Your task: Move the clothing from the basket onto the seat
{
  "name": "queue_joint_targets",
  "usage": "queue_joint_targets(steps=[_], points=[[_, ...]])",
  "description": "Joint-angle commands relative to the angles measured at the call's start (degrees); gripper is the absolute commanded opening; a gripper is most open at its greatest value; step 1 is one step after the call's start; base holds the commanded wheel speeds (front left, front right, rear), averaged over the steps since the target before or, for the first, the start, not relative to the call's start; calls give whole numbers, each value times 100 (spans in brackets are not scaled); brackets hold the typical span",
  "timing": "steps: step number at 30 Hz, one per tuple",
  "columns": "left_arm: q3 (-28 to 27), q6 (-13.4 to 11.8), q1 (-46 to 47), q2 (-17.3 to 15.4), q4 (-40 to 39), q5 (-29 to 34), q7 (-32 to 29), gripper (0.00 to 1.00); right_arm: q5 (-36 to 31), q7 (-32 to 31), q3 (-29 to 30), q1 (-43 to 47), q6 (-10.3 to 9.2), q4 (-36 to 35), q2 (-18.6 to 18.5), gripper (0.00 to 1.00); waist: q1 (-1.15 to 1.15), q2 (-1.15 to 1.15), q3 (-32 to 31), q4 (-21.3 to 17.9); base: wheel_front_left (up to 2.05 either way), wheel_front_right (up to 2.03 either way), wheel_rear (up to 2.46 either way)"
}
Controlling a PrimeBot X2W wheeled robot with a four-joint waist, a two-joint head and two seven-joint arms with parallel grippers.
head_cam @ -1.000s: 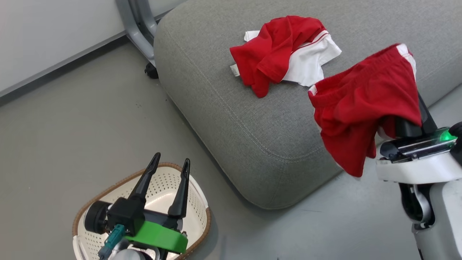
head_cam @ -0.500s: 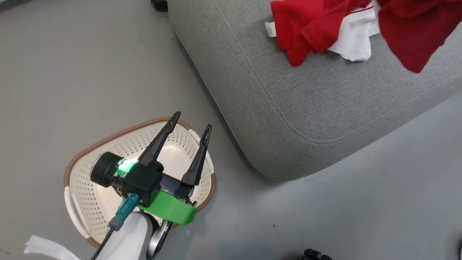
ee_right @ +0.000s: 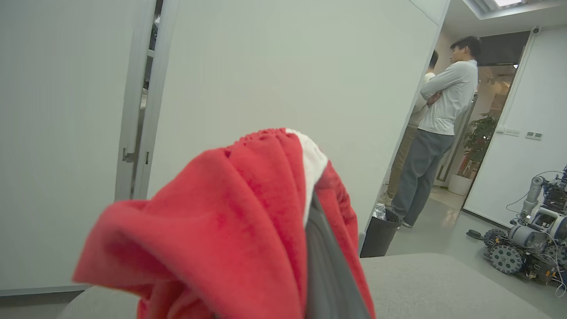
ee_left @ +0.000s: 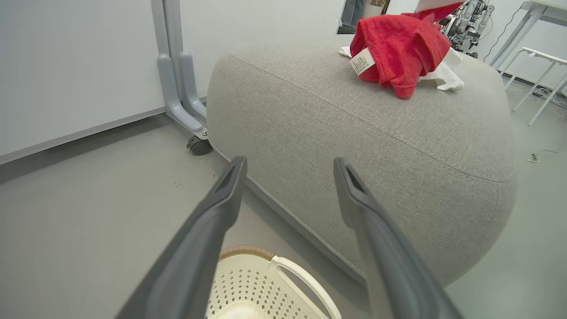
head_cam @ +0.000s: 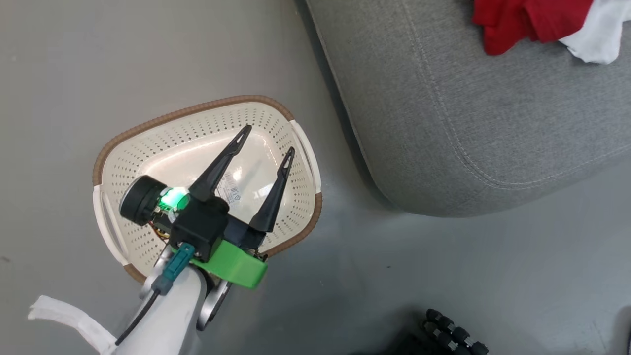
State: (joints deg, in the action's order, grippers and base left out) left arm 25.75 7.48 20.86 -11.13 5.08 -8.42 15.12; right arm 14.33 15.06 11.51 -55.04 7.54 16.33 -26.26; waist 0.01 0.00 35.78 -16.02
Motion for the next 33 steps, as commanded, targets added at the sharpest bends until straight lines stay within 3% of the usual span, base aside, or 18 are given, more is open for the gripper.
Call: queue_joint_targets(steps=[1,16,17,18,19,33], points=[[59,-3,163,-37,13,70,3,100,-86,18,-48,-105,-11,213,-25,0,-1,0,415,381,0,0,0],[116,-2,460,126,105,77,3,100,-411,17,-945,16,-11,2221,213,0,-1,0,469,534,0,0,0],[103,-2,455,130,111,68,3,100,-416,17,-982,18,-11,2272,190,11,-1,0,447,528,0,0,0],[95,-2,444,138,120,65,3,100,-440,17,-1008,21,-11,2308,155,46,-1,0,413,517,0,0,0],[91,-2,427,145,124,80,3,100,-403,17,-992,22,-11,2334,152,100,-1,0,386,508,0,0,0],[-130,-2,-193,374,227,-47,3,100,-217,17,-1421,837,-11,2257,-85,100,-1,0,-912,357,0,0,0]])
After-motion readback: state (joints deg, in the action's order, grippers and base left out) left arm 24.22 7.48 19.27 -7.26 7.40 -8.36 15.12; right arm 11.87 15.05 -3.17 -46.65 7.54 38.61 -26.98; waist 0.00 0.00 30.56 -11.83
